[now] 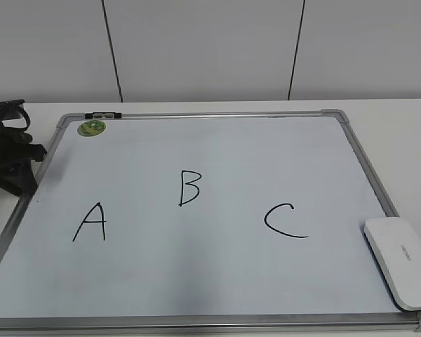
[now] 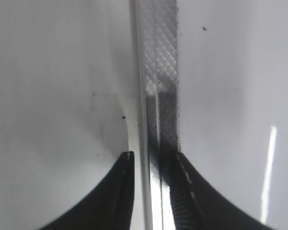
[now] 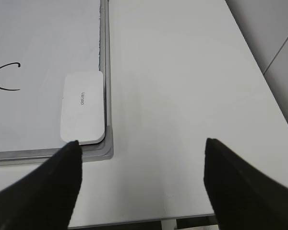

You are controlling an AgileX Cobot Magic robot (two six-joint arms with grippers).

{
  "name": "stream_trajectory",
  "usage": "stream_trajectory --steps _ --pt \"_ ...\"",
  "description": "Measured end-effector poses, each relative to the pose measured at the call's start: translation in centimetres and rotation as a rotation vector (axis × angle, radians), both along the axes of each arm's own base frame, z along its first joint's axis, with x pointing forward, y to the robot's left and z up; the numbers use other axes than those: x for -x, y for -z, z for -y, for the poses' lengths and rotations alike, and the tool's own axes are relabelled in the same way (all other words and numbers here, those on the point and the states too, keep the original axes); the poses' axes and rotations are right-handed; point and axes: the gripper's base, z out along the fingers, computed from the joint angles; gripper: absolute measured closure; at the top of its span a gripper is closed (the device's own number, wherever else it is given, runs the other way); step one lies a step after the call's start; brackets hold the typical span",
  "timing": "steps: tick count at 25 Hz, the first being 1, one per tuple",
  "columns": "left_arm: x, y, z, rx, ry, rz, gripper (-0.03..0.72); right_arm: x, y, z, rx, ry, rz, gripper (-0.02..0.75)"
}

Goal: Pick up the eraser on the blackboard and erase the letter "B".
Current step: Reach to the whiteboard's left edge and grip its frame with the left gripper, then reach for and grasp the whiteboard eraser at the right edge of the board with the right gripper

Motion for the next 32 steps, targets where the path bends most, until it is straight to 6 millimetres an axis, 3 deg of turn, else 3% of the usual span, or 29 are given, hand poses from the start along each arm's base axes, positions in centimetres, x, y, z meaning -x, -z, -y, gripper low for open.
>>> stream_trajectory --steps 6,16,25,32 --pt "0.0 0.0 0.1 0.007 -0.004 -0.001 0.598 0.0 0.0 0.0 0.0 0.0 0.0 0.15" --pt "-0.2 0.3 0.1 0.019 -0.013 -0.013 0.654 0.0 0.0 0.0 0.0 0.0 0.0 0.15" --pt "-0.2 0.3 0.1 0.021 -0.014 -0.015 0.654 -0.2 -0.7 -0.3 -0.005 -0.039 0.031 0.15" --pt "-0.2 0.3 0.1 0.022 -0.014 -0.016 0.65 -5.0 -4.4 -1.3 -0.116 -0.12 0.128 0.15"
